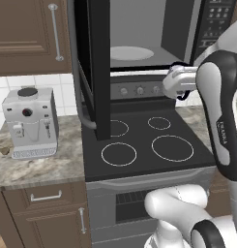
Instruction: Pick the mug from the counter and place it inside the microwave. Then close the microwave.
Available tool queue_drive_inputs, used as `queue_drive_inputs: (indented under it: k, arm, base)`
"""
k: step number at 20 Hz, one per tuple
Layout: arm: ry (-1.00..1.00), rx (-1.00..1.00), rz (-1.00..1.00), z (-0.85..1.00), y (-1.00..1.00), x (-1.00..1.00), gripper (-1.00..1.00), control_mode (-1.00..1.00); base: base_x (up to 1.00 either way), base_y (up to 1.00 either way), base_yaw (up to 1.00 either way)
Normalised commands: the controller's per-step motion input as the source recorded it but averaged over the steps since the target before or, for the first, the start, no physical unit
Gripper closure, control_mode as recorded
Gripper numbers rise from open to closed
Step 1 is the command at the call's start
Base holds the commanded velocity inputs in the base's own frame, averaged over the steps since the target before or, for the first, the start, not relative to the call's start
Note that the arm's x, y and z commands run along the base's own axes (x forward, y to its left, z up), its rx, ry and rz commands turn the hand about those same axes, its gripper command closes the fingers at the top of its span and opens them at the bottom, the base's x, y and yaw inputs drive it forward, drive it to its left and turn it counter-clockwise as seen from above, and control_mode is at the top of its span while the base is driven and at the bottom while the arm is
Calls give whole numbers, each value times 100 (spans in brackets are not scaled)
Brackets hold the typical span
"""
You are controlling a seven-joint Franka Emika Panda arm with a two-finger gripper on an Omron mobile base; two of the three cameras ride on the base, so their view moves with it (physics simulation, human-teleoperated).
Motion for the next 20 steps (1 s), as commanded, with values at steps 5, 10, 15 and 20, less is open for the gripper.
queue_drive_inputs:
  k: [5, 10, 15, 20]
  arm:
    - [1, 4, 0, 0, -22, 0, 100, -100]
    - [-1, 0, 0, -6, 0, 1, 100, -100]
    - [-3, 0, 0, 0, 0, 22, 100, -100]
    - [-1, 0, 0, 1, 0, 38, 100, -100]
  base:
    - [0, 0, 0]
    - [0, 0, 0]
    - [0, 0, 0]
    - [0, 0, 0]
